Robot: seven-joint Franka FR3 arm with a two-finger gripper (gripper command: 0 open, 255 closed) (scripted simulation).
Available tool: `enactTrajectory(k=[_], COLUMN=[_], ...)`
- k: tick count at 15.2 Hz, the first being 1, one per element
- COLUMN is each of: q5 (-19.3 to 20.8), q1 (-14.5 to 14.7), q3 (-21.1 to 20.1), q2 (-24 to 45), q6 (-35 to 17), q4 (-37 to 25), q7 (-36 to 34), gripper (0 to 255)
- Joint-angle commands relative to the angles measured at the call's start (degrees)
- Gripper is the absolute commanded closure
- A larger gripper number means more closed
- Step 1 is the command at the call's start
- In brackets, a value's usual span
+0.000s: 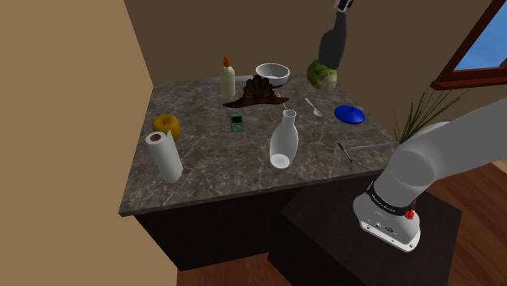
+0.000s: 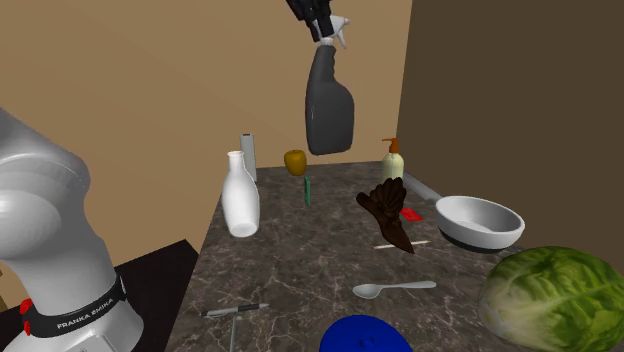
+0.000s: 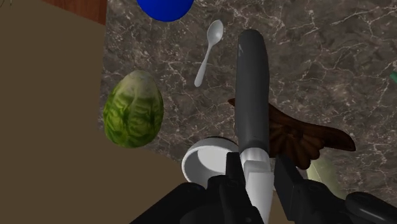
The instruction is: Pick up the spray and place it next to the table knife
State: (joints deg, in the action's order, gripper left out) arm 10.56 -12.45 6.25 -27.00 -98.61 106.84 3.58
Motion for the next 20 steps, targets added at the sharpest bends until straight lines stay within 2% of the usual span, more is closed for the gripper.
enactTrajectory(k=[1,10,20], q5=[0.4,3.3,4.4], q1=[-0.6,-3.5,-4.1], q3=[1.3,7.9,8.5], q2=[-3.0,-15.1,-18.8], q6=[0.6,4.0,-2.6], q4=[2.1,9.0,19.4], q7=[1.9,10.9,9.9], gripper=[255,255,255])
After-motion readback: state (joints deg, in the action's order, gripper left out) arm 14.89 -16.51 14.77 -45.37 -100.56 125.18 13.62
